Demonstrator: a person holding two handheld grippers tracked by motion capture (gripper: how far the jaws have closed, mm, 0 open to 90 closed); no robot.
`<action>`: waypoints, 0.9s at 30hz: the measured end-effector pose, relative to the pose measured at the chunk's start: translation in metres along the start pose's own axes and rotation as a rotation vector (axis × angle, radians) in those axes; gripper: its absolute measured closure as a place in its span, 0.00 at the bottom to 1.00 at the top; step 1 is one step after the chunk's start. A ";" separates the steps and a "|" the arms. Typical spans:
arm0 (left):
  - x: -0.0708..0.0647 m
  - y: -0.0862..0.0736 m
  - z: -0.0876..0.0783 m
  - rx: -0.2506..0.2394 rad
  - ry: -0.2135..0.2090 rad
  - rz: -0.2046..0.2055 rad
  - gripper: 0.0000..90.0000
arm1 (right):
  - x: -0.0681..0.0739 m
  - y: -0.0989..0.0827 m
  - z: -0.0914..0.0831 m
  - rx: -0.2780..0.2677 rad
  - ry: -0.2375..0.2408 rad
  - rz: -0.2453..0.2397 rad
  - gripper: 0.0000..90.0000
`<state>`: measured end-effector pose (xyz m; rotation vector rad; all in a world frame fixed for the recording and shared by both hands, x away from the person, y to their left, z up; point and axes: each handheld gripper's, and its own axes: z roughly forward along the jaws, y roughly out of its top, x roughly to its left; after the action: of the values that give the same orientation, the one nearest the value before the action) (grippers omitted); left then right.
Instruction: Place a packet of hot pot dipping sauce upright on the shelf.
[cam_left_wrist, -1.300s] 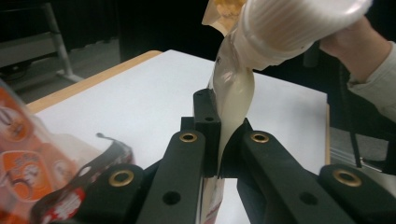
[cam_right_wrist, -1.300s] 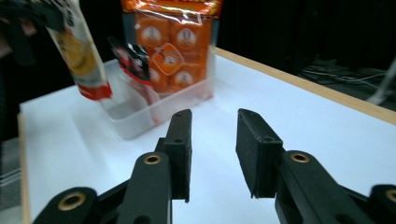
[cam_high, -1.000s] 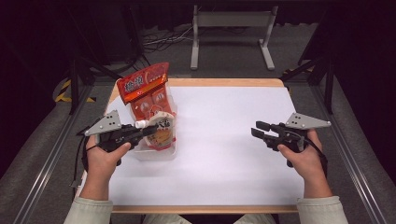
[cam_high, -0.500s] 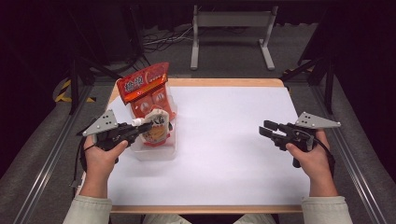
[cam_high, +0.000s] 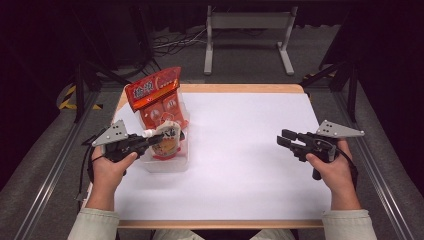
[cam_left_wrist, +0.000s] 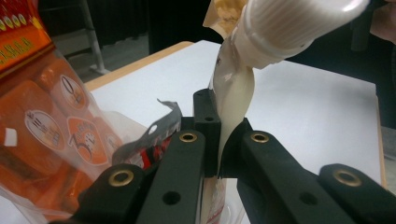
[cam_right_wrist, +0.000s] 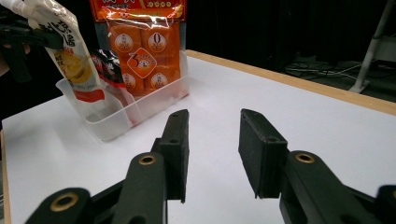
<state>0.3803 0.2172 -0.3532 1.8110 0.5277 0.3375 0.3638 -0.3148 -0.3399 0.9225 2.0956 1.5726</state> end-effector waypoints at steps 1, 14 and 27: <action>0.000 -0.002 0.001 0.002 -0.004 -0.007 0.99 | 0.000 0.000 0.000 0.001 0.000 0.000 0.71; 0.006 -0.017 0.005 0.041 -0.026 -0.053 0.99 | -0.002 -0.001 0.003 0.001 0.005 0.010 0.70; 0.010 -0.035 0.008 0.053 -0.016 -0.102 0.99 | -0.005 -0.004 0.006 0.013 0.013 0.017 0.69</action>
<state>0.3865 0.2245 -0.3888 1.8283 0.6207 0.2414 0.3708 -0.3145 -0.3459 0.9391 2.1152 1.5788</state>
